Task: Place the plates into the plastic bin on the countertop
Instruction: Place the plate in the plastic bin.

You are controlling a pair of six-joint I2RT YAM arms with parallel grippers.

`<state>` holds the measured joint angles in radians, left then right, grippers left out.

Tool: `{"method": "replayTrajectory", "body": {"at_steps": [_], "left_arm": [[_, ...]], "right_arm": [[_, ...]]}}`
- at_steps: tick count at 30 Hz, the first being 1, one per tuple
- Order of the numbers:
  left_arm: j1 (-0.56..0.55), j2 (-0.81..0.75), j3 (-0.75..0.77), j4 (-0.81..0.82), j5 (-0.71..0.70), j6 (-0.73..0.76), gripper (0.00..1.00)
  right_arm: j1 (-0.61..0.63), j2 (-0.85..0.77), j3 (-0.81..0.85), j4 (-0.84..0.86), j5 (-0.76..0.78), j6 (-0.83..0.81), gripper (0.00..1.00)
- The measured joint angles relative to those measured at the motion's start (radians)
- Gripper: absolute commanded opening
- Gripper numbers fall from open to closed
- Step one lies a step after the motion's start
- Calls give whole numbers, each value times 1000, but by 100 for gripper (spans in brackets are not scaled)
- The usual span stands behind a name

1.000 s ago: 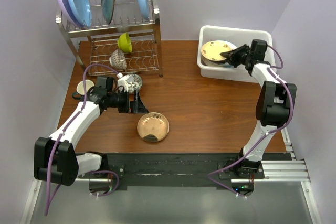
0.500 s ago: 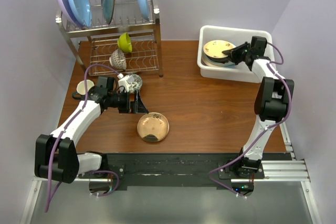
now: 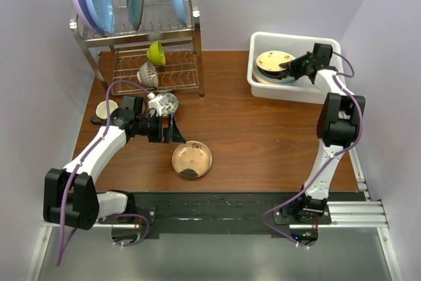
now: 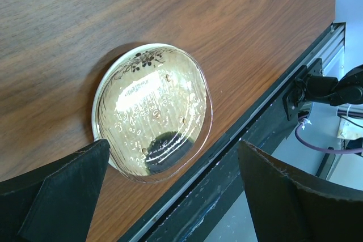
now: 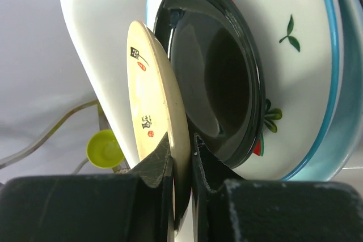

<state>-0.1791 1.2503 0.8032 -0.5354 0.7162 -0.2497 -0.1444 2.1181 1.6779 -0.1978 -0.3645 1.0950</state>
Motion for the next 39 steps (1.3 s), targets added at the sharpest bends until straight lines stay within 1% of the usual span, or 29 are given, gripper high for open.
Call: {"method": "replayTrajectory", "body": {"at_steps": [5,11,13,14,15,18,19,21,22,24,26,28,29,33,39], "left_arm": [[0,1,0,-2,1,3,100],[0,1,0,-1,1,3,100],[0,3,0,-1,1,3,100],[0,3,0,-1,1,3,100],[0,4,0,-2,1,3,100],[0,6,0,-1,1,3,100],[0,6,0,-2,1,3,100],[0,7,0,-2,1,3,100],[0,7,0,-2,1,3,100],[0,7,0,-2,1,3,100],[0,7,0,-2,1,3,100],[0,7,0,-2,1,3,100],[0,7,0,-1,1,3,100],[0,7,-3,3,2,3,100],[0,7,-17,3,2,3,100]], "right_arm": [[0,16,26,-27,16,15,15],[0,58,85,-47,19,21,15],[0,66,101,-62,19,24,18],[0,73,116,-72,19,24,20],[0,81,130,-80,20,24,28],[2,96,157,-90,18,26,38],[2,98,160,-92,18,25,45],[3,100,160,-101,18,21,50],[5,100,160,-106,19,16,55],[8,100,160,-113,19,11,59],[9,100,159,-114,16,6,67],[12,97,150,-106,10,5,71],[13,94,142,-103,7,4,76],[14,66,99,-98,3,1,83],[14,25,92,-131,1,-24,85]]}}
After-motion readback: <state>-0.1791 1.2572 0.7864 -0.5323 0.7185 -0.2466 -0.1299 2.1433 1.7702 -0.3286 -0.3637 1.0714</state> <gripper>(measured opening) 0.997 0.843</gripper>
